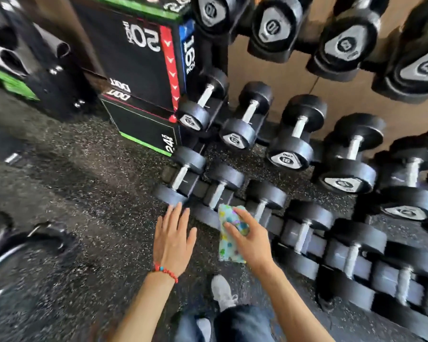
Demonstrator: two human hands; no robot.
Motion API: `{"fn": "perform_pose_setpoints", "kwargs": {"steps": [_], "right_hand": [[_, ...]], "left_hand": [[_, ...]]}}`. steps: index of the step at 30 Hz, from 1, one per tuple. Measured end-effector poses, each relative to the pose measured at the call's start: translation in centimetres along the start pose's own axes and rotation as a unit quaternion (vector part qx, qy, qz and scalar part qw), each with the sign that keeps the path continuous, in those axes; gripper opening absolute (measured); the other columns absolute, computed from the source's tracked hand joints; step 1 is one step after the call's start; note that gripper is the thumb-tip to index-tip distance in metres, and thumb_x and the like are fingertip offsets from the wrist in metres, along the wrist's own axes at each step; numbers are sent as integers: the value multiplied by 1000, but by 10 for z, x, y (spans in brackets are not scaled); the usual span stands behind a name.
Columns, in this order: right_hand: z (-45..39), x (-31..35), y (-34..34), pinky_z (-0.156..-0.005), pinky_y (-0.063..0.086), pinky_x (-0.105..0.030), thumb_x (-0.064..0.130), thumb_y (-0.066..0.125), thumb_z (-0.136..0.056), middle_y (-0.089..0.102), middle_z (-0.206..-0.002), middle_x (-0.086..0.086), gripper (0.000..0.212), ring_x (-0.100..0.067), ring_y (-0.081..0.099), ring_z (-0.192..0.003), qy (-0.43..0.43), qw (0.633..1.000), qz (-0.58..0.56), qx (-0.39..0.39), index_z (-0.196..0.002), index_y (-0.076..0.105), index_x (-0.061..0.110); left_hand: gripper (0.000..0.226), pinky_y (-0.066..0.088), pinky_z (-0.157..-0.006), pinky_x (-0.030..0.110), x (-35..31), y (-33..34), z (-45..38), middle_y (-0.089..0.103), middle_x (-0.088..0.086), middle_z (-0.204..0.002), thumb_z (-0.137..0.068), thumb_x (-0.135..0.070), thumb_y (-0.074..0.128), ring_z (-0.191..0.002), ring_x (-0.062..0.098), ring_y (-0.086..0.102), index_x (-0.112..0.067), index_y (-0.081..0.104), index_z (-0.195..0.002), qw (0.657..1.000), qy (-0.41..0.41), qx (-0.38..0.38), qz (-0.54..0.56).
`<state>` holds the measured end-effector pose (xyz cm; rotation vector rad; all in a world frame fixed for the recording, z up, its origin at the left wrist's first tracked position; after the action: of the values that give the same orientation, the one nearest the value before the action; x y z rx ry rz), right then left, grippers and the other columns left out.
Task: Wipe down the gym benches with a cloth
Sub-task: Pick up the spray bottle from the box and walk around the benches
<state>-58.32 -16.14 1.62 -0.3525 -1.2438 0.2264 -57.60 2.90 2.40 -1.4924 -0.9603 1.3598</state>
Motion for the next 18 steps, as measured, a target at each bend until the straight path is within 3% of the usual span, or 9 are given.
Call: {"fn": "perform_pose_setpoints", "kwargs": {"steps": [7, 10, 13, 15, 18], "right_hand": [[-58, 42, 62, -77, 55, -43, 54, 64, -75, 66, -105, 10, 44, -14, 66, -90, -61, 985, 67, 146, -117, 49, 52], [-71, 60, 90, -80, 54, -40, 42, 65, -82, 66, -104, 10, 41, -12, 65, -90, -95, 969, 99, 204, -121, 53, 38], [-83, 77, 120, -71, 56, -38, 40, 65, -82, 67, -92, 9, 38, -9, 64, -73, -115, 954, 122, 247, -119, 54, 38], [-89, 90, 143, -62, 54, -33, 40, 65, -82, 63, -81, 9, 39, -6, 54, -56, -126, 944, 138, 273, -120, 54, 37], [-98, 105, 178, -66, 56, -37, 40, 65, -82, 65, -85, 6, 40, -11, 60, -65, -131, 935, 145, 297, -121, 54, 37]], "left_hand": [[52, 44, -92, 55, 55, -26, -10, 53, 17, -133, -89, -36, 33, -123, 35, 50, -5, 59, -122, 987, -155, -40, -6], [54, 45, -93, 55, 77, -34, -4, 52, 16, -135, -92, -39, 30, -124, 34, 49, -5, 59, -122, 976, -214, -49, -2], [66, 42, -95, 54, 102, -43, 5, 52, 16, -135, -99, -45, 12, -124, 34, 49, -6, 58, -123, 963, -266, -50, -2], [66, 41, -95, 54, 121, -48, 12, 53, 16, -134, -99, -45, 12, -123, 34, 50, -5, 60, -122, 953, -298, -56, -4], [70, 40, -96, 54, 154, -56, 16, 53, 16, -133, -99, -46, 8, -123, 34, 50, -5, 60, -122, 939, -338, -64, -5]]}}
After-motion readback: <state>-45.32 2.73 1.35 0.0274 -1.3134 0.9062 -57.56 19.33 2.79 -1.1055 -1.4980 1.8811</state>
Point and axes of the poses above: each hand's wrist, its own z-axis away from the middle knuckle, its own y-axis out of the palm, x = y × z, the point moved 7 cm from there along -z, towards the middle knuckle
